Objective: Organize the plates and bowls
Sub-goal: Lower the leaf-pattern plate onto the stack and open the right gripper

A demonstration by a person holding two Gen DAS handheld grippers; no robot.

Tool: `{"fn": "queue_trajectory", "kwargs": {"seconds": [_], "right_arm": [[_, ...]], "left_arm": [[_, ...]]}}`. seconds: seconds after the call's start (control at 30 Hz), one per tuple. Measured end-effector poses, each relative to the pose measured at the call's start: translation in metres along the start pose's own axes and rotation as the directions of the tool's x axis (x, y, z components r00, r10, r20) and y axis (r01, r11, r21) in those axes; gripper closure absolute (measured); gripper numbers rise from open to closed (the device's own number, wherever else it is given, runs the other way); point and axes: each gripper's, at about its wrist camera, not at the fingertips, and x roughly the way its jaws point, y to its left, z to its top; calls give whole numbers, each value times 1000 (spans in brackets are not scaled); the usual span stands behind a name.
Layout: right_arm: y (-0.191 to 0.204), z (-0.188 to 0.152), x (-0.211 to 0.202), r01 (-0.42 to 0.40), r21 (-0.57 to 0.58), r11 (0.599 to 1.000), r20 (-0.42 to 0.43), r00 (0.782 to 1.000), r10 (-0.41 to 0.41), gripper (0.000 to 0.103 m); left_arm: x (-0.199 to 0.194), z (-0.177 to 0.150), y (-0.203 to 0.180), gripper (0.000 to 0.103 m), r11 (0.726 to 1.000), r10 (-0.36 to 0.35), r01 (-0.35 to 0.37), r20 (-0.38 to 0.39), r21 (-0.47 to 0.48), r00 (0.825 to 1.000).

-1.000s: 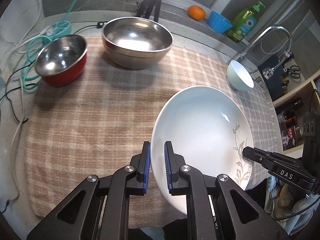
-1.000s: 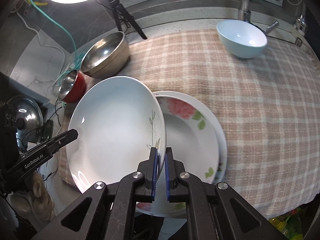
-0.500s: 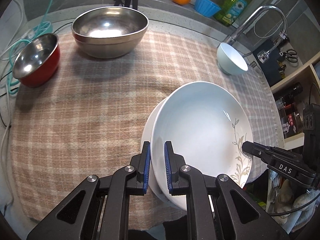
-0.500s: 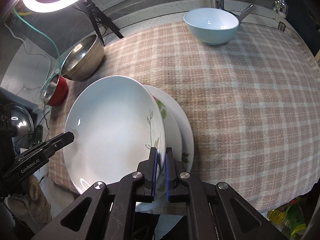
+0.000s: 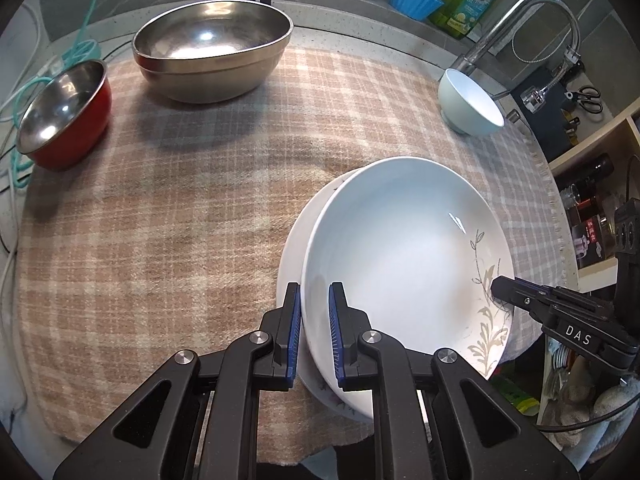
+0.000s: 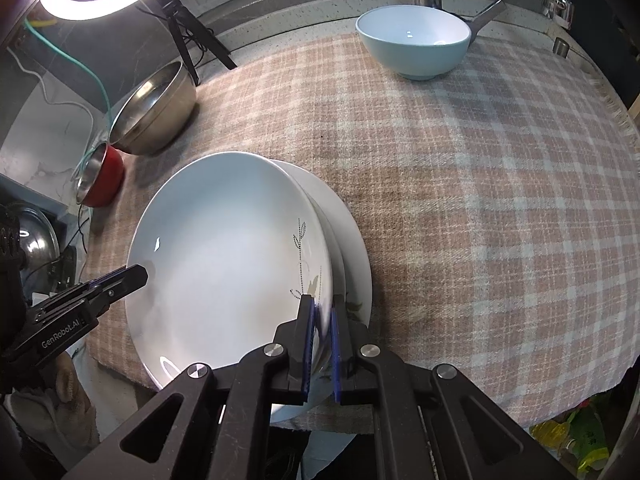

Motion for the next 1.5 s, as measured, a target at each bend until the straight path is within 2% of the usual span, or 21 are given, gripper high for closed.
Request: {"fn": "queue_trajectory", "kwargs": {"seconds": [0.63,0.87,1.13,1.5], "right_arm": [[6,2,3,64,-57,996,-7,998,-64,92],[13,2,5,79,-95,992,-13,997,-81,86],[18,0,5,100,-127,987,-17,995,-103,85],[13,0,-1,67,-95,993,-5,998,-68,85]], "left_arm": [[1,3,-4,91,1000,10,-10,4,26,1000],[0,3,-4,91,1000,10,-11,6,27,1000],[-8,6,-4,91,999,12,-13,29,30,1000],[-20,7,7,91,1000,13,-13,59,-4,998]]}}
